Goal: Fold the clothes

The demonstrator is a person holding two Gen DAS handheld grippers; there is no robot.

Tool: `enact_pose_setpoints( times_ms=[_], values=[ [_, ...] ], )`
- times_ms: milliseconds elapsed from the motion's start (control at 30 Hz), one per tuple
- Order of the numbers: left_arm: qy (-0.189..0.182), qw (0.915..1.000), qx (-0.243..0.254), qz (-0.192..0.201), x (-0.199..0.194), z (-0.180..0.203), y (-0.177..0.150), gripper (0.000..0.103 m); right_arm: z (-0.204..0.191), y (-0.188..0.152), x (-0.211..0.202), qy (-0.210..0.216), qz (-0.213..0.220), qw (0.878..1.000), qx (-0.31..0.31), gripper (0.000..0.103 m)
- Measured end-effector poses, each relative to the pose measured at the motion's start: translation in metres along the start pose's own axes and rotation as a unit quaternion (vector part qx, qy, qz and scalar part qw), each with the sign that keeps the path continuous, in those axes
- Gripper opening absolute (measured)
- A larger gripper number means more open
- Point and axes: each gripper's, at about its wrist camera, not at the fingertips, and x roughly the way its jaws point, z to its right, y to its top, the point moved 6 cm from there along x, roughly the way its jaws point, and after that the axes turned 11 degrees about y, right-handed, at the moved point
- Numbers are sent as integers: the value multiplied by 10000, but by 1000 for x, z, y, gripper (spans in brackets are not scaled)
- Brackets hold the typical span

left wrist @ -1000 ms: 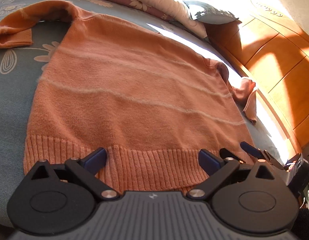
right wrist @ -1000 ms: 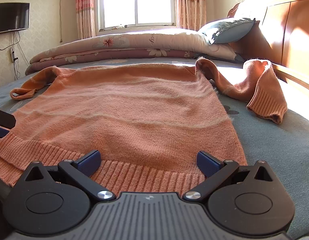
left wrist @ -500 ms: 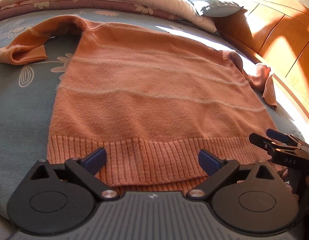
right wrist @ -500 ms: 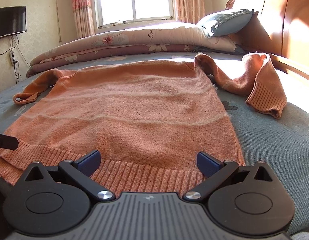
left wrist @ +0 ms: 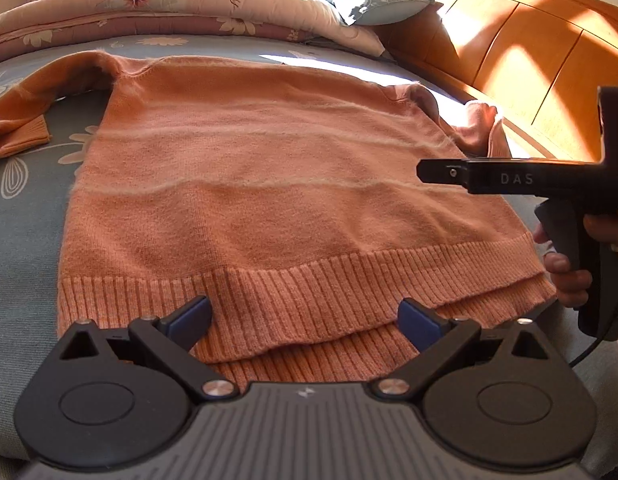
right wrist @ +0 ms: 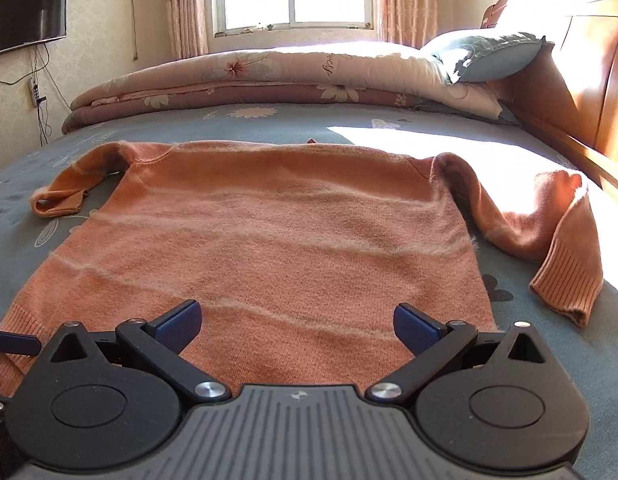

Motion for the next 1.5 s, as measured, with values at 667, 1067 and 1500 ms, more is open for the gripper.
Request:
enact_pose_setpoints(
  times_ms=[667, 1067, 1500],
  values=[
    [333, 9993, 153, 66, -12, -16, 6, 99, -26, 17, 43, 224, -817, 9964, -49, 103],
    [683, 9973, 236, 90, -18, -35, 8, 99, -24, -4, 59, 81, -1252, 9912, -413, 103],
    [963, 9944, 438, 81, -28, -39, 8, 99, -97, 8, 71, 926, -1080, 9858, -888, 103]
  ],
)
